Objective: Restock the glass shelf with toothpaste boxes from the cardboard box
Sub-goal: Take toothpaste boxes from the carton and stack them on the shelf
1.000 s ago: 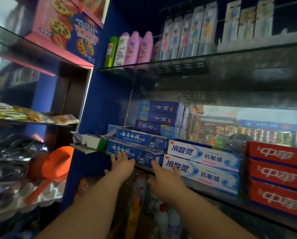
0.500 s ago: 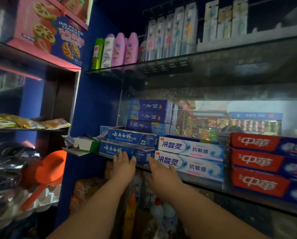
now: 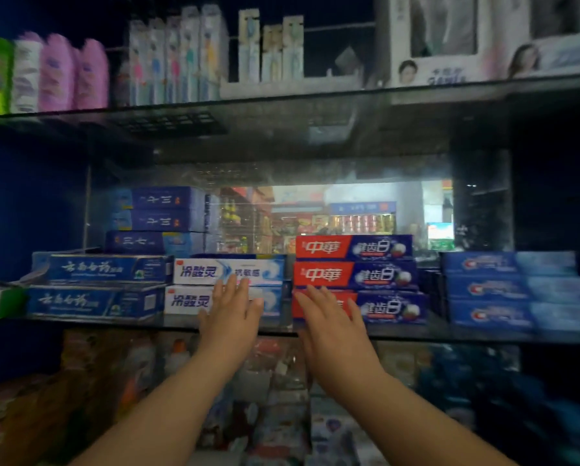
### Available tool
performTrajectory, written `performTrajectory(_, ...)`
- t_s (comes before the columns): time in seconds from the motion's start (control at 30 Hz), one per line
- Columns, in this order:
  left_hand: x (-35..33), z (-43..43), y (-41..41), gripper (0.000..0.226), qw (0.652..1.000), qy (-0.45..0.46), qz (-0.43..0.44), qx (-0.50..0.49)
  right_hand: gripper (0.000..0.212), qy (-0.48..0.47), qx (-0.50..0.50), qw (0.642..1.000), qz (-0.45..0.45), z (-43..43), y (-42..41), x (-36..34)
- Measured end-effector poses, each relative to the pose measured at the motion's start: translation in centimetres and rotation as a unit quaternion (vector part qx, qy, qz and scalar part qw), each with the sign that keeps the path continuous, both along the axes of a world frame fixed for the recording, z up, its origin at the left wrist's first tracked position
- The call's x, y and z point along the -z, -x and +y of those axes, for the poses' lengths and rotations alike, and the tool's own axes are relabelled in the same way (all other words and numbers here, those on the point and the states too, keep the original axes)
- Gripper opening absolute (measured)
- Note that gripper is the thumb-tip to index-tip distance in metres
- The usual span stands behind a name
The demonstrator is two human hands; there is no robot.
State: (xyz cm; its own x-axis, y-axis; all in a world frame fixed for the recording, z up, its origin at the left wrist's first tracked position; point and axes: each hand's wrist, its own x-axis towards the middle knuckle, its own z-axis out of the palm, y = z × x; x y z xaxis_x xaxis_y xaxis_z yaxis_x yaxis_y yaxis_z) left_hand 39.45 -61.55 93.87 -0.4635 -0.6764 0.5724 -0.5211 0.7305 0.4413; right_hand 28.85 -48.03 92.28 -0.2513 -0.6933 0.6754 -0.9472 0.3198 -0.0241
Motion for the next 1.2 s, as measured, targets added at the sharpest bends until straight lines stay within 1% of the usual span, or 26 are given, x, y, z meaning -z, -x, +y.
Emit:
performTrajectory(0.13,1.7,4.8,3.6,0.060,0.998,0.007,-0.059,0.038,0.059,-0.001,0.062,0.998,-0.031,5.0,3.1,0.3)
performTrajectory(0.3,2.9,9.2,6.9,0.062,0.994,0.025,-0.105,0.029,0.060,-0.008,0.092,0.994,-0.057,10.2,7.3,1.2)
performTrajectory(0.37,2.5,10.2,8.1,0.062,0.995,0.012,-0.089,0.036,0.060,0.002,0.084,0.994,-0.075,12.6,9.1,1.2)
performTrajectory(0.43,1.6,10.4,9.2,0.062,0.998,-0.003,-0.056,0.032,0.060,0.014,0.063,0.993,-0.102,15.0,10.6,0.8)
performTrajectory(0.53,0.3,9.5,9.7,0.062,0.999,-0.022,-0.014,-0.027,0.061,0.022,0.038,0.988,-0.145,16.8,12.1,-0.2)
performTrajectory(0.6,-0.4,8.4,9.5,0.055,0.996,-0.050,-0.002,-0.074,0.061,0.008,0.033,0.984,-0.173,16.5,12.4,-0.8)
performTrajectory(0.67,-0.7,7.8,9.1,0.047,0.990,-0.109,0.000,-0.087,0.054,-0.015,0.025,0.976,-0.216,15.3,12.1,-1.3)
performTrajectory(0.73,-0.5,7.6,8.9,0.048,0.986,-0.138,-0.015,-0.088,0.049,-0.029,0.024,0.968,-0.249,13.5,11.5,-1.4)
performTrajectory(0.83,0.2,7.2,8.6,0.053,0.990,-0.105,-0.023,-0.095,0.045,-0.019,0.053,0.964,-0.260,11.1,10.9,-1.3)
performTrajectory(0.93,1.0,7.2,8.4,0.058,0.993,-0.074,-0.028,-0.089,0.040,0.013,0.081,0.961,-0.265,10.0,10.6,-0.9)
performTrajectory(1.03,1.3,6.7,8.4,0.064,0.994,-0.068,-0.031,-0.075,0.042,0.057,0.095,0.958,-0.263,9.5,10.6,-0.5)
performTrajectory(1.13,1.5,6.0,8.3,0.067,0.995,-0.067,-0.037,-0.056,0.040,0.088,0.109,0.953,-0.268,9.4,10.1,-0.2)
performTrajectory(1.2,1.8,6.1,7.8,0.067,0.997,-0.060,-0.033,-0.032,0.044,0.125,0.122,0.952,-0.252,9.2,9.4,0.3)
